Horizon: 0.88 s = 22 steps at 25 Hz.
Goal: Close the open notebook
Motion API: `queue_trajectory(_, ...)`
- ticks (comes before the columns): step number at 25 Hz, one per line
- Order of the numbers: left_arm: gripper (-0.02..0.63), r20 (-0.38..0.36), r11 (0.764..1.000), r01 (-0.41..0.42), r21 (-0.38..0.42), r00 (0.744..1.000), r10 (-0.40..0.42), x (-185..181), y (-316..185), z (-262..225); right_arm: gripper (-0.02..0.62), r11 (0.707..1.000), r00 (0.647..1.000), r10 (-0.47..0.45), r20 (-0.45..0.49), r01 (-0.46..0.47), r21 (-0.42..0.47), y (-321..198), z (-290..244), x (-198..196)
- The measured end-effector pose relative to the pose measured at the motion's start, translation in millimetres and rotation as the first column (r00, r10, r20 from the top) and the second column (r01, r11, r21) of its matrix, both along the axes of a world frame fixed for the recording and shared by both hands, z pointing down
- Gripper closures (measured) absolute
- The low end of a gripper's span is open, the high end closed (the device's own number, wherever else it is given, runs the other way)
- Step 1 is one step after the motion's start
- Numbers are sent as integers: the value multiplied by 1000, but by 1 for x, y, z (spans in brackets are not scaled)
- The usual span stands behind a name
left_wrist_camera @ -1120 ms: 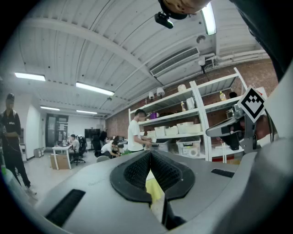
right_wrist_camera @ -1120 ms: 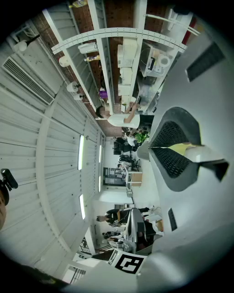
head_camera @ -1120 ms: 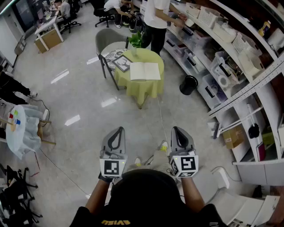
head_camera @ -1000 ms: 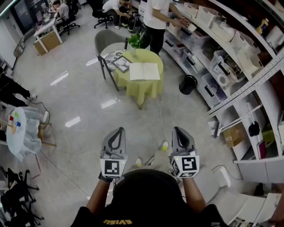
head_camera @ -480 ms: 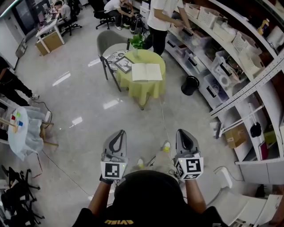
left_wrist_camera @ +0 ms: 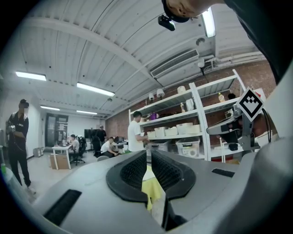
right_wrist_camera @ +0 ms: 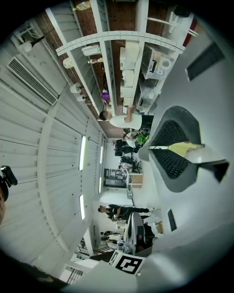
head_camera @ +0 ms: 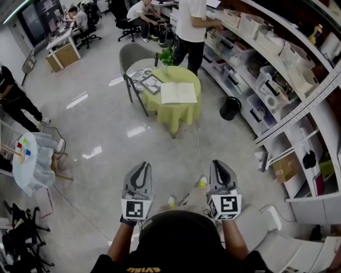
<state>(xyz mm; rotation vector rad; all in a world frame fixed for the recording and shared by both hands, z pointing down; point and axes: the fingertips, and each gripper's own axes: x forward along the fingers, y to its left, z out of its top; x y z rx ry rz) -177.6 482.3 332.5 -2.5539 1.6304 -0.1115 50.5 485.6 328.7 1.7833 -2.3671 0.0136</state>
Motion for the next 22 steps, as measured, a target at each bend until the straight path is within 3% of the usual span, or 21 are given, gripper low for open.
queue_trajectory(4, 526, 5, 1000, -12, 5, 1000, 12, 0, -2, -1, 575, 1000, 1000, -1, -5, 1, 2, 1, -1, -3)
queue_trajectory(10, 283, 4, 995, -96, -4, 995, 96, 11, -4, 1, 572, 1000, 1000, -3, -11, 3, -6, 0, 1, -9)
queue_trajectory(14, 278, 0, 993, -114, 36, 994, 114, 12, -3, -7, 571, 1000, 1000, 2, -18, -2, -11, 1, 2, -13)
queue_trajectory(22, 282, 3, 990, -135, 28, 991, 135, 9, -11, -5, 571, 999, 1000, 5, -28, -6, -52, 1, 12, -24)
